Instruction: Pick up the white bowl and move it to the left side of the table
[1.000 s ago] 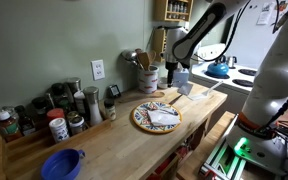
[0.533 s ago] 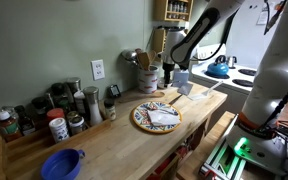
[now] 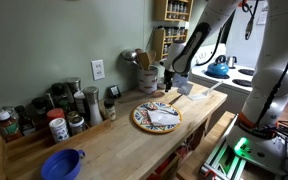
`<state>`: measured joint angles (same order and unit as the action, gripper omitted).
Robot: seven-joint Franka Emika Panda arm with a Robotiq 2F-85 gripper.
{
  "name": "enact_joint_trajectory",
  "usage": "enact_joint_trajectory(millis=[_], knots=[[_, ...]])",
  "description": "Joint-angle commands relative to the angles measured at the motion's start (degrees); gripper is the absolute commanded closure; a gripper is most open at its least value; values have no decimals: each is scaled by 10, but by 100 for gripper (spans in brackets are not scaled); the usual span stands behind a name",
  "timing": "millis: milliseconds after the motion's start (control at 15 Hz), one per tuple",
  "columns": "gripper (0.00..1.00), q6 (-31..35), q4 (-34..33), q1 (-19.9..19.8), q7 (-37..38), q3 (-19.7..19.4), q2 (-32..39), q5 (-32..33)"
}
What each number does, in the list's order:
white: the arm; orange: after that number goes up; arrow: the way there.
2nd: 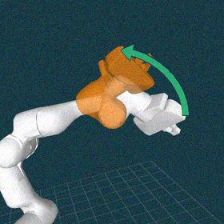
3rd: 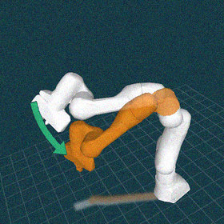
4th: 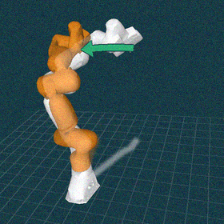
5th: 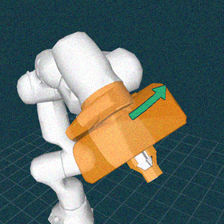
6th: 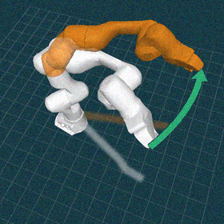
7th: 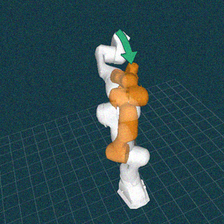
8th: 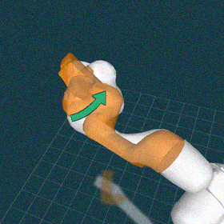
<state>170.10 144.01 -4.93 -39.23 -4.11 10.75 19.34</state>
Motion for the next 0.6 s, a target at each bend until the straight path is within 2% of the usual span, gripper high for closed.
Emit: enact_joint_trajectory(millis=[0,267,333,533], knots=[[0,26,-15,-9,-5,-8,23,30],[2,22,-33,-9,-5,-13,36,44],[21,25,-37,-10,-5,-12,40,44],[38,25,-50,-3,7,-23,51,59]])
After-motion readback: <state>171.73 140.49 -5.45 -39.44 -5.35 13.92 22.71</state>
